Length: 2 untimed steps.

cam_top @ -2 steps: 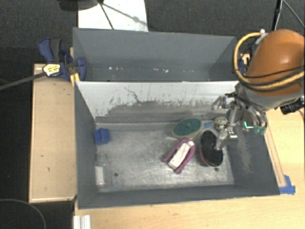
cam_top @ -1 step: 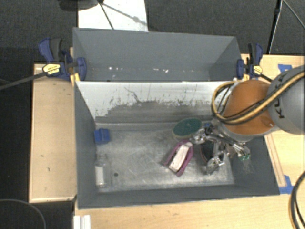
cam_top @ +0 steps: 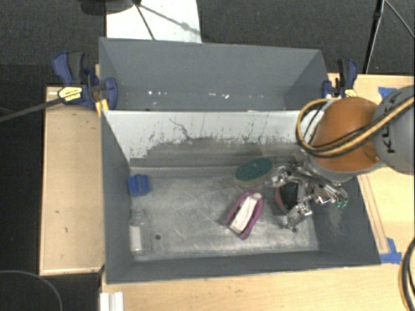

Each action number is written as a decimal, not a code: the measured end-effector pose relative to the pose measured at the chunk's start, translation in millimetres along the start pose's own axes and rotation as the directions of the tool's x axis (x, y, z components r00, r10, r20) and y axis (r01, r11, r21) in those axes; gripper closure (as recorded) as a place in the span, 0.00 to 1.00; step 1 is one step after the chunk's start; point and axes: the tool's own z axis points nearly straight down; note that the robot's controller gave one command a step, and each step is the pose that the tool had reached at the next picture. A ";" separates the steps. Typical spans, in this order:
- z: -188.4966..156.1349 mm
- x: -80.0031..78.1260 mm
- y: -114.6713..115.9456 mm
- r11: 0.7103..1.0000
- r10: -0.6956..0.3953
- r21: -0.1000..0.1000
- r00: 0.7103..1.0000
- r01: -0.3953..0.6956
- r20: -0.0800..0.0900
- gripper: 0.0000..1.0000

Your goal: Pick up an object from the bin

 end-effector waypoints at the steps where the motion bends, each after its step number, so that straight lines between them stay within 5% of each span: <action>1: -17.4 12.0 -37.5 0.983 -0.181 0.001 0.983 0.181 0.002 0.00; 2: -11.9 -1.1 -68.8 0.914 -0.406 0.000 0.914 0.406 0.001 0.00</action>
Offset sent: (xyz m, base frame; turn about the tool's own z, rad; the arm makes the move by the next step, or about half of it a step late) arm -0.0009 -0.0384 0.0164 -0.1841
